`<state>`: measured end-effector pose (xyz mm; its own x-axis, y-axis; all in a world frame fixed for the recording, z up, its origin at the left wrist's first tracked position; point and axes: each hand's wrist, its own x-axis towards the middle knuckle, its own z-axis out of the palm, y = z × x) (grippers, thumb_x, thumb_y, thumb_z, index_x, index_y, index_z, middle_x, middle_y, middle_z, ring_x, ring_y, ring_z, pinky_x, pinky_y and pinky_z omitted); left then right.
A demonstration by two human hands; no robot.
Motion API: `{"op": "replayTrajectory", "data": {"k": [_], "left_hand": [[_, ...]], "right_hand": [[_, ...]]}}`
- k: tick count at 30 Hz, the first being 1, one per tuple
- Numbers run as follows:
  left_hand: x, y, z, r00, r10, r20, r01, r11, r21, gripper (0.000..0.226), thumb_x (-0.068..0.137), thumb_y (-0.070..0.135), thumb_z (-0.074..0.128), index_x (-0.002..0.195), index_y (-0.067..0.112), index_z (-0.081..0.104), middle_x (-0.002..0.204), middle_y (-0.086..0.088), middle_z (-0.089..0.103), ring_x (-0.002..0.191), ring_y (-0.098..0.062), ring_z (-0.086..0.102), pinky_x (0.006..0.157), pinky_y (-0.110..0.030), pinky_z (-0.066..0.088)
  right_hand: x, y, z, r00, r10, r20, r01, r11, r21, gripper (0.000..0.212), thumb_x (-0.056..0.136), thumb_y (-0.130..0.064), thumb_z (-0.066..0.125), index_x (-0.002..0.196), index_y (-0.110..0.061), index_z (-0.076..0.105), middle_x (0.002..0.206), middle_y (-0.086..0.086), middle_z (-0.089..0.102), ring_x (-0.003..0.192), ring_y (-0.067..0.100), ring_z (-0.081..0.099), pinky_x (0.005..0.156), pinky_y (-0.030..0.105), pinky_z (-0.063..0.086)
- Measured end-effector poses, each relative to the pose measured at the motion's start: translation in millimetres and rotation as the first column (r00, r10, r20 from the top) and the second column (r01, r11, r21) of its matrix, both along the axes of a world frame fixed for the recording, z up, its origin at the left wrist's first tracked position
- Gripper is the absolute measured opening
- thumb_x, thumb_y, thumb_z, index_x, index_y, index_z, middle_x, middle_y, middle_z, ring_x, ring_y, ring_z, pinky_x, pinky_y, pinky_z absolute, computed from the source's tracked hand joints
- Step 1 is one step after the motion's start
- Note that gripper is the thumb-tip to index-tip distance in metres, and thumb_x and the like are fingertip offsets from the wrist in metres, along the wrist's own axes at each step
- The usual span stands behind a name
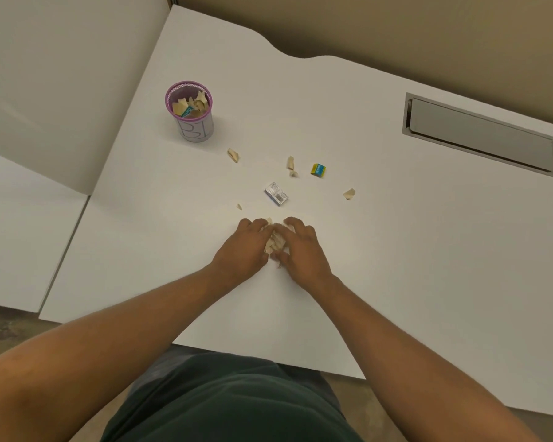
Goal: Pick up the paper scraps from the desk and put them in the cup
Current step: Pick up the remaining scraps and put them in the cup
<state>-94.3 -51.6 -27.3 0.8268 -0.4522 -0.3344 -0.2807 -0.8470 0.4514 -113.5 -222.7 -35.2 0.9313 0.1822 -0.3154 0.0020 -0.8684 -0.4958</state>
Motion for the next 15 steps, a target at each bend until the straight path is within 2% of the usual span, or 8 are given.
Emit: {"op": "replayTrajectory", "data": {"k": [2, 4, 8, 11, 15], "left_hand": [[4, -3, 0, 0.999, 0.012, 0.038, -0.013, 1.0, 0.018, 0.039, 0.101, 0.016, 0.053, 0.139, 0.012, 0.059, 0.143, -0.006, 0.056, 0.121, -0.03, 0.051, 0.098, -0.039, 0.051], [9, -4, 0, 0.998, -0.007, 0.07, 0.003, 0.998, 0.056, 0.031, 0.104, 0.018, 0.047, 0.126, 0.012, 0.068, 0.132, -0.005, 0.062, 0.113, -0.028, 0.055, 0.094, -0.038, 0.051], [18, -5, -3, 0.998, 0.006, 0.06, -0.012, 0.996, 0.091, 0.027, 0.1, 0.013, 0.048, 0.108, 0.009, 0.074, 0.108, -0.009, 0.069, 0.101, -0.028, 0.061, 0.087, -0.042, 0.052], [22, -4, -7, 0.988, 0.154, -0.019, -0.154, 0.988, -0.011, 0.019, 0.094, 0.014, 0.06, 0.096, 0.006, 0.077, 0.097, -0.013, 0.074, 0.092, -0.031, 0.068, 0.083, -0.046, 0.055], [26, 9, -6, 0.908, 0.398, -0.129, -0.416, 0.894, -0.166, 0.012, 0.086, 0.012, 0.074, 0.094, 0.01, 0.083, 0.092, -0.007, 0.081, 0.088, -0.024, 0.072, 0.08, -0.036, 0.058]], "right_hand": [[-1, 8, -1, 0.997, -0.027, 0.068, 0.028, 0.999, -0.021, 0.035, 0.093, -0.021, 0.065, 0.128, -0.023, 0.062, 0.139, 0.002, 0.048, 0.115, 0.027, 0.048, 0.087, 0.029, 0.046], [-1, 14, 1, 0.995, -0.031, 0.099, 0.037, 0.997, -0.063, 0.022, 0.096, -0.018, 0.06, 0.117, -0.019, 0.067, 0.127, 0.002, 0.055, 0.107, 0.026, 0.052, 0.081, 0.03, 0.047], [0, 16, 3, 0.994, -0.053, 0.093, 0.06, 0.996, -0.073, 0.034, 0.087, 0.002, 0.051, 0.113, -0.009, 0.071, 0.115, 0.009, 0.062, 0.1, 0.028, 0.056, 0.082, 0.037, 0.049], [5, 12, 6, 0.989, -0.134, 0.059, 0.137, 0.99, -0.046, 0.023, 0.087, 0.001, 0.055, 0.097, -0.004, 0.074, 0.106, 0.01, 0.065, 0.096, 0.028, 0.058, 0.079, 0.038, 0.049], [7, 8, 8, 0.969, -0.247, 0.028, 0.246, 0.968, 0.052, 0.016, 0.085, -0.001, 0.058, 0.076, -0.004, 0.071, 0.082, 0.008, 0.065, 0.08, 0.027, 0.06, 0.065, 0.038, 0.047]]}}
